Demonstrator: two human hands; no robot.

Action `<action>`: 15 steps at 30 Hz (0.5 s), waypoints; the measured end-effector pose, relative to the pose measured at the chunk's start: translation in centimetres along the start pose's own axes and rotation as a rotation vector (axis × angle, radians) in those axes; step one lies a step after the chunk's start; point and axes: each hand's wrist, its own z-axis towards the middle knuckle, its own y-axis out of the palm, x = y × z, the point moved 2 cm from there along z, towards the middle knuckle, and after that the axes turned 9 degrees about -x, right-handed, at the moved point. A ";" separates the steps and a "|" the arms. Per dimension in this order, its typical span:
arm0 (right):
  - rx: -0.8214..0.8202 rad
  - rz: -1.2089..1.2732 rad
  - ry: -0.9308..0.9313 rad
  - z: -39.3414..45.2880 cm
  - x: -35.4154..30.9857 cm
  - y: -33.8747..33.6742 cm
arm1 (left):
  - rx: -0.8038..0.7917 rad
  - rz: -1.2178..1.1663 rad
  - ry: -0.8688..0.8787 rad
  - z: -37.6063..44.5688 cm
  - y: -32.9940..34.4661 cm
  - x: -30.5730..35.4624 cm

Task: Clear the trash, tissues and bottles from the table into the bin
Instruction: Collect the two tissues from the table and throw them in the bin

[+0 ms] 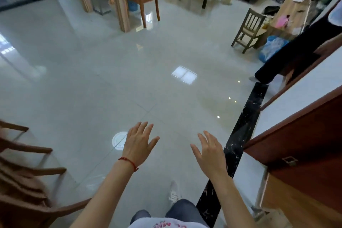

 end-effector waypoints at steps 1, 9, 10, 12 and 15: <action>0.000 0.008 -0.034 1.7 0.2 -0.8 | 0.017 -0.011 -0.027 0.9 -0.5 0.4; -0.027 -0.015 -0.282 13.5 -1.9 -4.2 | 0.102 -0.109 -0.221 6.1 -3.7 -0.6; -0.028 -0.019 -0.305 14.4 -2.5 -4.2 | 0.106 -0.113 -0.235 6.3 -4.1 -1.1; -0.056 -0.026 -0.359 16.6 -4.1 -3.9 | 0.124 -0.125 -0.278 6.9 -4.7 -2.6; -0.089 -0.024 -0.443 20.2 -7.4 -3.0 | 0.147 -0.153 -0.366 8.0 -5.8 -5.5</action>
